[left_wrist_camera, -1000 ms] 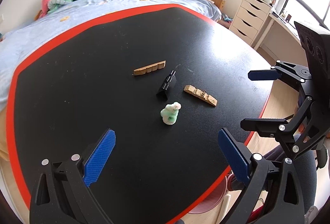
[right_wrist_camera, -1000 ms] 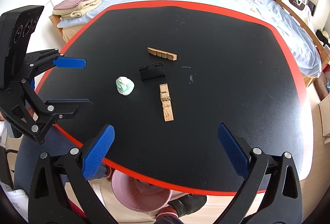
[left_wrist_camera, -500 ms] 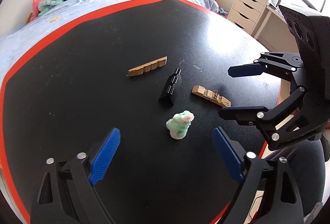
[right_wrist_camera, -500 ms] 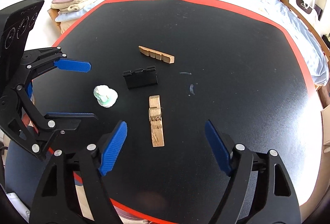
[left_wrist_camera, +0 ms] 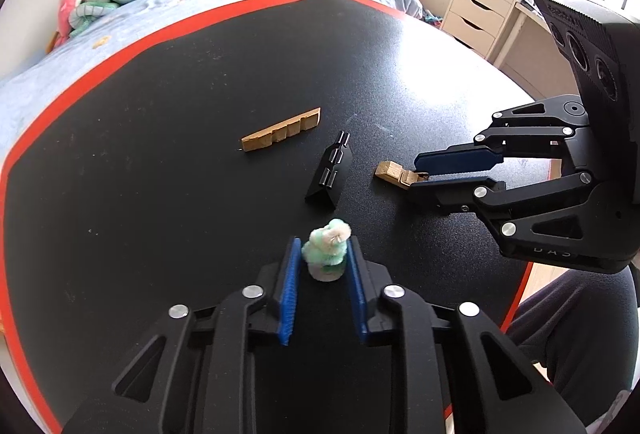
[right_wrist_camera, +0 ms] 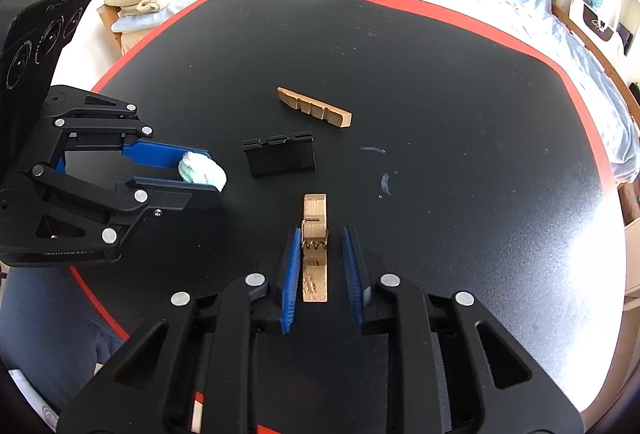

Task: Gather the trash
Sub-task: 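Grasp the small green bottle with the left gripper while the right gripper grasps a wooden clothespin, then carry both items over the pink wastebasket and open both grippers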

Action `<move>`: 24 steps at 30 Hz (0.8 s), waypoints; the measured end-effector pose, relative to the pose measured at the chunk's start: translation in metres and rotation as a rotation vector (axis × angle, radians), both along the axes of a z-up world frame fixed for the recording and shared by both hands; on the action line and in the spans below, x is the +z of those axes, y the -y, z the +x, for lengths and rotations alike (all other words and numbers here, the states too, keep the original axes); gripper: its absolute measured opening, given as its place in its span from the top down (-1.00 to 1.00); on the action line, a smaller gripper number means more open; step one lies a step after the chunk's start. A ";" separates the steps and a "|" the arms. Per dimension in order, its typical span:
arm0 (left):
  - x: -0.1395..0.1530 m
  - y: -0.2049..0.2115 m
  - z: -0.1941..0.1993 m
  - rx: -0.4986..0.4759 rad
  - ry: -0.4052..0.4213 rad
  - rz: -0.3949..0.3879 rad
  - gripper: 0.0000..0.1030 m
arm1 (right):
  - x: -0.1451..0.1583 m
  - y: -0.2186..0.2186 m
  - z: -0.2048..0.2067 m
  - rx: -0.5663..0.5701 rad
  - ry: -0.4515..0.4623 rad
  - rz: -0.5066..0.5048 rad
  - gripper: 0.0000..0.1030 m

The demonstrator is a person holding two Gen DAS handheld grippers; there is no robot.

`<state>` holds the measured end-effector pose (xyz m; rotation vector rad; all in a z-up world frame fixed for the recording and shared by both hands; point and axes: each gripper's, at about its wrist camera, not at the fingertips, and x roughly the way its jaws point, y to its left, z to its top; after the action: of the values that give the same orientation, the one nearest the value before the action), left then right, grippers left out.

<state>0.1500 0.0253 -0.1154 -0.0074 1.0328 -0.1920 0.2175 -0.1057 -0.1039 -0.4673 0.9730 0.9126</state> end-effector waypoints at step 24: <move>0.044 0.019 -0.041 -0.017 0.042 -0.007 0.67 | 0.050 0.034 -0.038 -0.036 0.014 0.055 0.75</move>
<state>0.1092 0.0059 -0.0711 -0.0003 0.9904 -0.2106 0.1799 -0.1400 -0.0538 -0.4080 0.9386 0.9008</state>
